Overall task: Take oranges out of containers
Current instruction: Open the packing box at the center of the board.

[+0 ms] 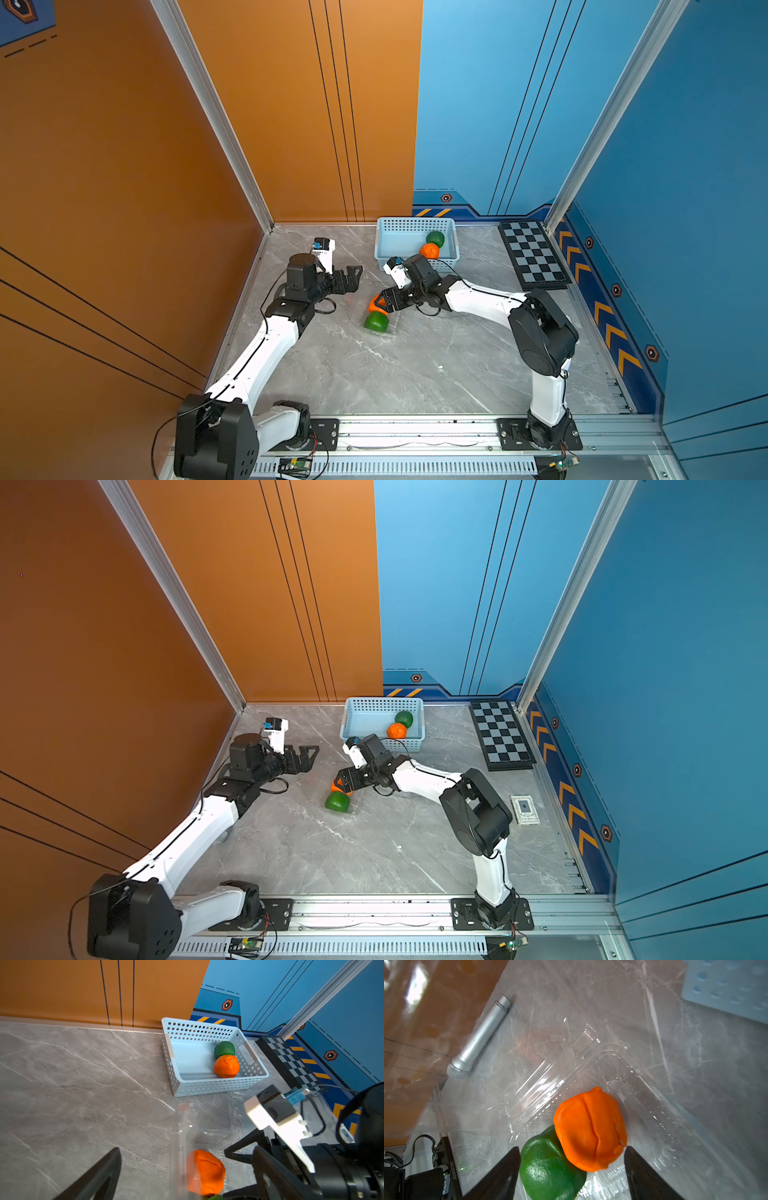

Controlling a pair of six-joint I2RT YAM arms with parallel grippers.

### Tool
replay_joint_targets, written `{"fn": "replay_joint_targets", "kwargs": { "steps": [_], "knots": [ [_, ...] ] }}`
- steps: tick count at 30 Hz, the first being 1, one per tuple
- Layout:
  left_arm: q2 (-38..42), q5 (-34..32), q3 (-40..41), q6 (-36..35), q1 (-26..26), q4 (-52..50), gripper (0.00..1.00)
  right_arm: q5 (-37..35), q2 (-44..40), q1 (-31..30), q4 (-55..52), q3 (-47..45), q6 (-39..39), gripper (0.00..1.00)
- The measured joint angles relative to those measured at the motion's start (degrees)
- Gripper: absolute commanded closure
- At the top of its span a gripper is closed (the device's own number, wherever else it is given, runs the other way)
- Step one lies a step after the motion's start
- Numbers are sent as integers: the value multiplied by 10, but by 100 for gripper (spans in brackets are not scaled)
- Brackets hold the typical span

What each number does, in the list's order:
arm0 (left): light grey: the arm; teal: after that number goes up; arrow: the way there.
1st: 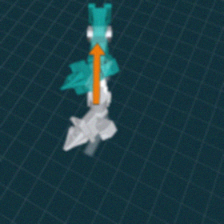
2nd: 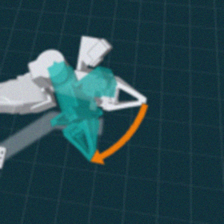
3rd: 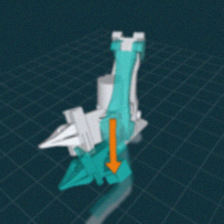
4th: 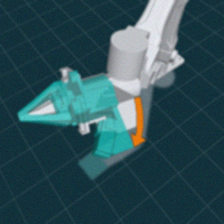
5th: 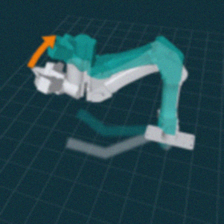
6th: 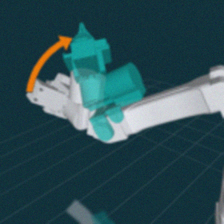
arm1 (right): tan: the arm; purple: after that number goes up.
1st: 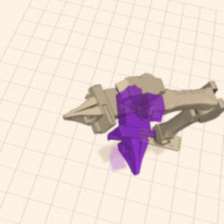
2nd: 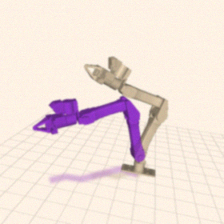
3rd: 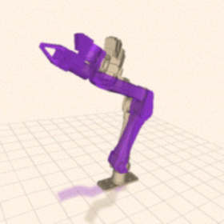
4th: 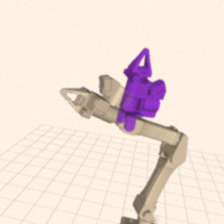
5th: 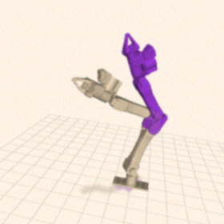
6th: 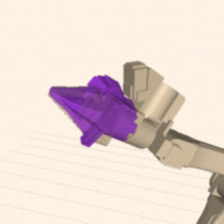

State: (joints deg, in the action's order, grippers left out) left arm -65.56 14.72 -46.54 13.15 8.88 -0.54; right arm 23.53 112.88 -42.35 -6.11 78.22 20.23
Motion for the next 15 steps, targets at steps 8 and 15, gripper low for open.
{"fn": "replay_joint_targets", "kwargs": {
  "steps": [8,15],
  "knots": [
    [22,-15,88,0,2,8,2,-32,47,-9,-23,30,-16,21],
    [-7,-14,119,4,22,18,2,-62,67,-17,-29,51,-28,43]
  ]
}}
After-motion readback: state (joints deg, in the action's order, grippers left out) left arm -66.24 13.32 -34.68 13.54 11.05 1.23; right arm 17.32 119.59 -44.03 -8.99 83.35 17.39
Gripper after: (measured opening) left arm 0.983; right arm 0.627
